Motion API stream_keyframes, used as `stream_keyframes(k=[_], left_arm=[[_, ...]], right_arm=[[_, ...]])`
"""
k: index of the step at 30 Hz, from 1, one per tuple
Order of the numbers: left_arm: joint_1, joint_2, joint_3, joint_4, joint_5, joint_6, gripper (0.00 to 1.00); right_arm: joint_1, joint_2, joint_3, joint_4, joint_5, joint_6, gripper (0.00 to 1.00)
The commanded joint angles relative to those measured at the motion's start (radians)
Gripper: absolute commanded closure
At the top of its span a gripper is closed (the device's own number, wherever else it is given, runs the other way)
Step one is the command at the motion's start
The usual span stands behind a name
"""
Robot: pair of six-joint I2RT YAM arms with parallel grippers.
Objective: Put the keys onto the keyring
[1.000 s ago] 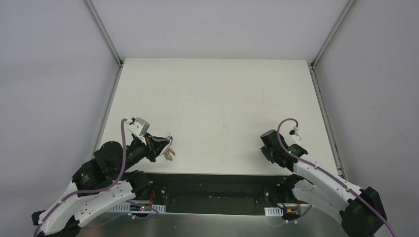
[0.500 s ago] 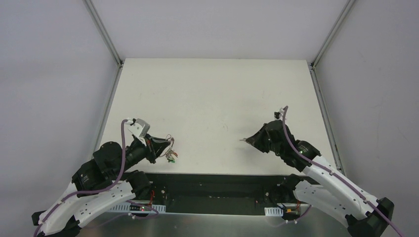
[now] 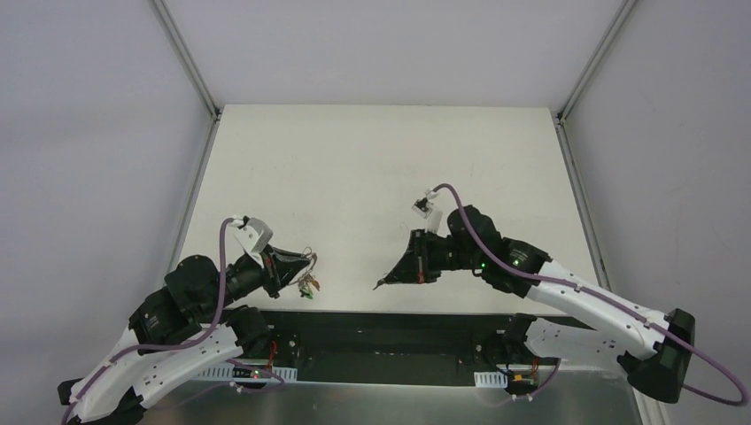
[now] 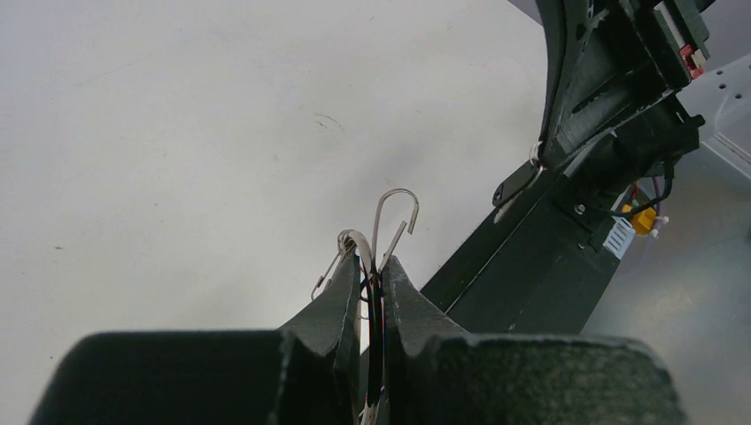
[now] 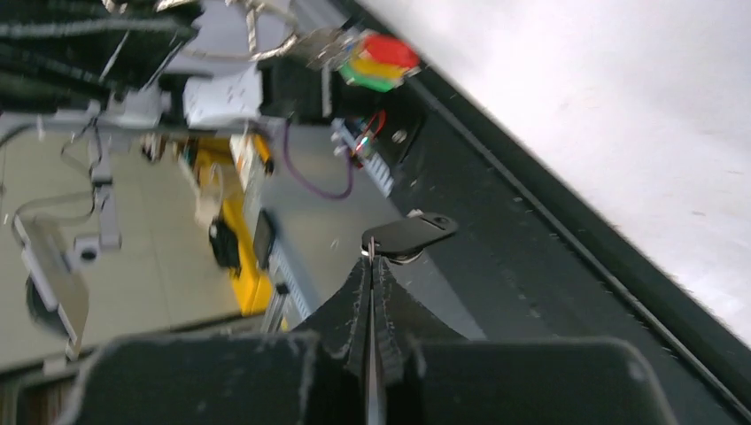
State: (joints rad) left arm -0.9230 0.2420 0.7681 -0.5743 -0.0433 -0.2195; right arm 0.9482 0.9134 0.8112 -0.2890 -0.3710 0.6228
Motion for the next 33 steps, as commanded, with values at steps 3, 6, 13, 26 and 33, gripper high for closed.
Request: stream_keyframes(k=[3, 6, 13, 26, 33], left_arm=[[-0.002, -0.043, -0.022, 0.140, 0.121, 0.034, 1.00], [-0.001, -0.059, -0.037, 0.176, 0.168, 0.039, 1.00], [-0.001, -0.084, -0.073, 0.265, 0.280, 0.054, 1.00], [-0.002, -0.120, -0.126, 0.386, 0.324, 0.068, 1.00], [0.000, -0.156, -0.167, 0.463, 0.331, 0.075, 1.00]], right_arm=[[0.110, 0.099, 0.075, 0.219, -0.209, -0.045, 1.00], [0.146, 0.136, 0.081, 0.307, -0.242, -0.046, 1.00], [0.202, 0.195, 0.073, 0.533, -0.223, 0.025, 1.00], [0.261, 0.277, 0.025, 0.913, -0.043, 0.261, 1.00], [0.264, 0.340, 0.019, 1.040, -0.019, 0.354, 1.00]])
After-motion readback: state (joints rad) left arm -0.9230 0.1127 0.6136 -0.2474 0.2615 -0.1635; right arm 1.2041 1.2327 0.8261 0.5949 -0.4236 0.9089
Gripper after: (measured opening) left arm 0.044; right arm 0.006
